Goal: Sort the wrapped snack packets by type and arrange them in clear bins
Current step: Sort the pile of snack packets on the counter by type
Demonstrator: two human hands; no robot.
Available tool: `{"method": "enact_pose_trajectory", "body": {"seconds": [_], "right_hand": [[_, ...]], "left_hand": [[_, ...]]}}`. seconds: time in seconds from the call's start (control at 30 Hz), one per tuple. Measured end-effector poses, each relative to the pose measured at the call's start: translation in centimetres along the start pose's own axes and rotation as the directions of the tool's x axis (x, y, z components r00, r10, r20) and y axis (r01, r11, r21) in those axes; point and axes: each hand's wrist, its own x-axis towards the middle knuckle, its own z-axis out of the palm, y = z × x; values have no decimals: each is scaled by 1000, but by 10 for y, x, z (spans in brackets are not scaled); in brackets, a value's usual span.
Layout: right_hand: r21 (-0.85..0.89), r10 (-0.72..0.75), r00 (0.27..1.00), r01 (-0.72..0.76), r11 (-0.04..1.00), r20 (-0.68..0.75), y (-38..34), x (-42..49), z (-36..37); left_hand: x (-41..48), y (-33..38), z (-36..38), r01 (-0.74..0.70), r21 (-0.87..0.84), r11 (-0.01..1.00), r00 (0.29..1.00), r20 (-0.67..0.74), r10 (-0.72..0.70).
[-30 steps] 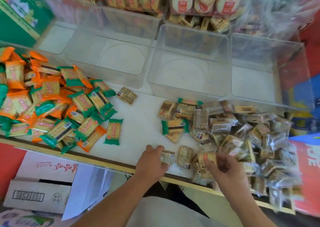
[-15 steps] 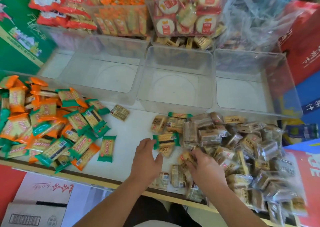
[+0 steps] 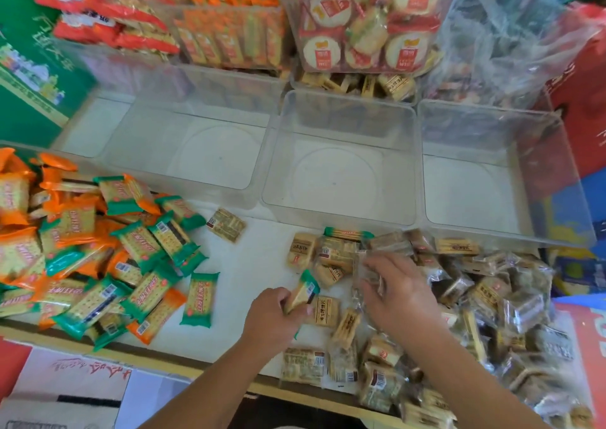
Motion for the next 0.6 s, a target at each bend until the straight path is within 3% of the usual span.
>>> {"method": "enact_pose_trajectory", "body": {"seconds": [0.13, 0.23, 0.33, 0.47, 0.53, 0.6], "right_hand": [[-138, 95, 979, -71, 988, 178, 4, 23, 15], [-124, 164, 959, -138, 983, 233, 0, 28, 17], [-20, 117, 963, -116, 993, 243, -5, 25, 15], [5, 108, 920, -118, 993, 376, -5, 26, 7], [5, 115, 918, -127, 992, 379, -2, 30, 6], [23, 79, 954, -89, 996, 288, 1, 37, 5]], "left_hand": [[-2, -12, -34, 38, -9, 999, 990, -132, -39], [17, -6, -45, -84, 22, 996, 984, -159, 86], [44, 12, -42, -266, 57, 962, 961, -61, 269], [70, 30, -27, -404, 95, 910, 906, 181, 383], [72, 30, -21, -357, 64, 932, 924, 172, 342], [66, 23, -21, -315, 54, 948, 946, 94, 309]]}}
